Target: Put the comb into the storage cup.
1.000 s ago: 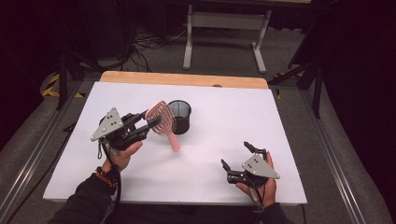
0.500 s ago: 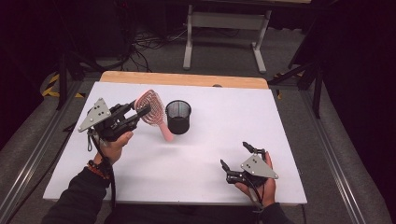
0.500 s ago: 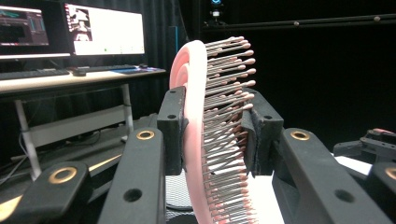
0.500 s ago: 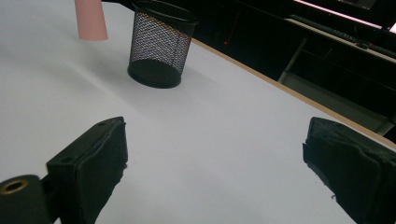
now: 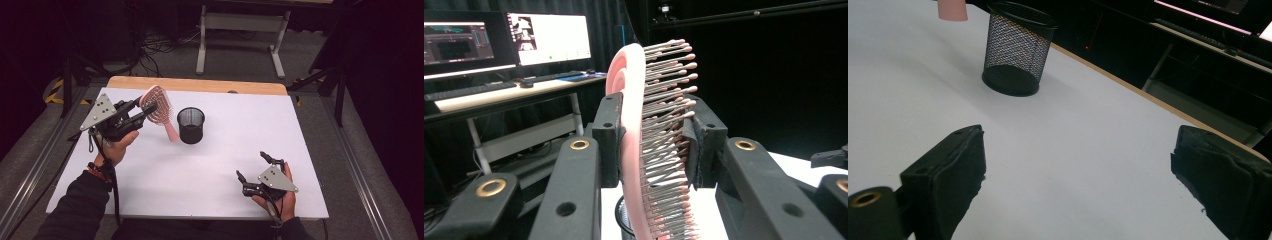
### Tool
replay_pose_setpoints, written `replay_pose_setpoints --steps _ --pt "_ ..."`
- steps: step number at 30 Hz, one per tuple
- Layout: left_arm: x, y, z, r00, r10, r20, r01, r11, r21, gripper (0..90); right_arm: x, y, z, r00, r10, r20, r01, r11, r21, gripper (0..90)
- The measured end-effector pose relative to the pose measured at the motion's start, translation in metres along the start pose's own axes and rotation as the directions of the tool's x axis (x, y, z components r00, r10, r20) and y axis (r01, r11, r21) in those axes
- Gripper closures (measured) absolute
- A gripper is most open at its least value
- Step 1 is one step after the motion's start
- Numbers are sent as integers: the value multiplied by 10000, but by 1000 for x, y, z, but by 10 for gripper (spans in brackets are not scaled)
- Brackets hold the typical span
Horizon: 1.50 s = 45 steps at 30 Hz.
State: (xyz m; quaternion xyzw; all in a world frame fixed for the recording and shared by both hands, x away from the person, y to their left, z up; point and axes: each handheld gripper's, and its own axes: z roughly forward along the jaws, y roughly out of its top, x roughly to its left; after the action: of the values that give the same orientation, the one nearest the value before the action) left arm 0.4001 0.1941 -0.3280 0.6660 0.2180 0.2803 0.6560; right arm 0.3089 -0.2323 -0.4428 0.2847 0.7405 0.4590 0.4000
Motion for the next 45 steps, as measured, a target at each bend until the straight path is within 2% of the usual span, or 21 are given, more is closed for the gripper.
replay_pose_setpoints --steps 13,21,24,31,37,45 --pt "11 19 10 9996 218 -160 -220 9997 -121 652 -1 0 0 10000 -71 44 71 10000 45 80" --pt "17 31 23 9991 317 -267 -321 9994 -128 652 -1 0 0 9999 -101 64 101 9999 45 80" --pt "18 35 30 9988 395 -274 -395 9992 -16 652 -1 0 0 9999 -119 93 119 9999 28 80" --pt "16 38 41 9992 357 -167 -359 9993 -85 652 0 1 -1 9999 -143 51 143 9999 -49 80" --pt "15 41 50 9991 346 -259 -349 9993 -121 652 -1 2 -2 10000 -32 59 33 9999 -145 81" --pt "11 45 66 9990 441 -76 -440 9990 20 651 -2 2 -1 10000 -12 38 13 10000 -73 82"
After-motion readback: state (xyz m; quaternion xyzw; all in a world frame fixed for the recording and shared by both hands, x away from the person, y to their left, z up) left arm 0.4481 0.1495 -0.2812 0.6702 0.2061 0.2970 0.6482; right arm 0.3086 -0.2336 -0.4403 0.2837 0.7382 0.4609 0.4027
